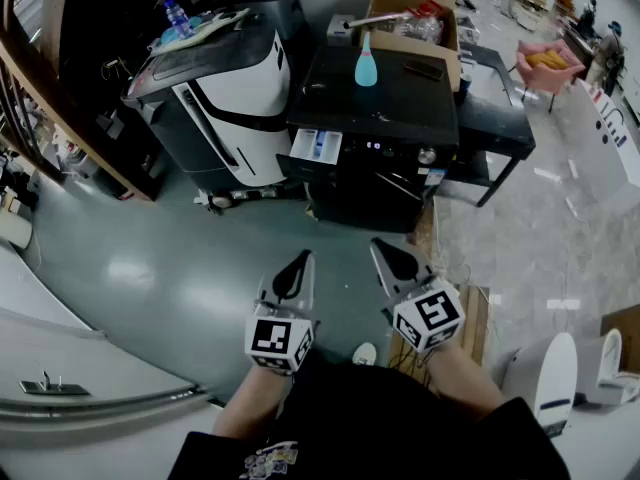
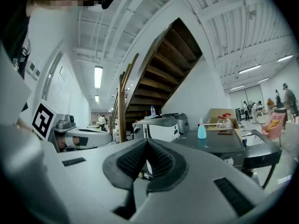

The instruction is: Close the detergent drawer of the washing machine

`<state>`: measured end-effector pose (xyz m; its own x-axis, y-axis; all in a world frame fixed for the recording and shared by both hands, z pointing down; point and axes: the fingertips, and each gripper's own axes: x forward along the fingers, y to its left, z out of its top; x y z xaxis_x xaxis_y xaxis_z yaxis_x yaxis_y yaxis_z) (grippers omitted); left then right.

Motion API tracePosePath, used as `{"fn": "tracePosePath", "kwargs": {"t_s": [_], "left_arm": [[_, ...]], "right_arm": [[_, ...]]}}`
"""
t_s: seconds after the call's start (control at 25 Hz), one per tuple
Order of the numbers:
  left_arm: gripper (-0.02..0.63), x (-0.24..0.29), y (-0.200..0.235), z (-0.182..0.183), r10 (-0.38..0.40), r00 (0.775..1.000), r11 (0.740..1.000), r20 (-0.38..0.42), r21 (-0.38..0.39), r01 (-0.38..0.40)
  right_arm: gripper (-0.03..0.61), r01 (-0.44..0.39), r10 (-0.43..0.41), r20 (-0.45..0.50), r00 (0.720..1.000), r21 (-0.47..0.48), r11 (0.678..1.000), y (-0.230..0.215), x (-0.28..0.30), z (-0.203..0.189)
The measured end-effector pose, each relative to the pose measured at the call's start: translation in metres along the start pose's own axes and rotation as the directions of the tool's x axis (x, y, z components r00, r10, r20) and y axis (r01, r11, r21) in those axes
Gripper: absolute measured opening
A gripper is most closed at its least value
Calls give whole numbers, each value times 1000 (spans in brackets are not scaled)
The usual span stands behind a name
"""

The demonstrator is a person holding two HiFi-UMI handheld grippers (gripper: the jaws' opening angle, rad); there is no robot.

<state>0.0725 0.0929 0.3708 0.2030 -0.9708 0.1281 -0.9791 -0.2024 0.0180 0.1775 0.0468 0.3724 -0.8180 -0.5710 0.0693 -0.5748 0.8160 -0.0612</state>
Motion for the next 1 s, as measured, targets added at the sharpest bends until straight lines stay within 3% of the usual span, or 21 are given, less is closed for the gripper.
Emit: {"fn": "tracePosePath", "kwargs": {"t_s": [0.6,1.0], "left_arm": [[3,0,-19,8,-24,1000,999,21,44,23],[3,-6,-6,5,9,1000,1000,23,6,-9]], "right_arm": [[0,-30,29,41,999,20,999,-6,-11,8],[0,-45,44,38,998,28,999,-1,-1,5]]}}
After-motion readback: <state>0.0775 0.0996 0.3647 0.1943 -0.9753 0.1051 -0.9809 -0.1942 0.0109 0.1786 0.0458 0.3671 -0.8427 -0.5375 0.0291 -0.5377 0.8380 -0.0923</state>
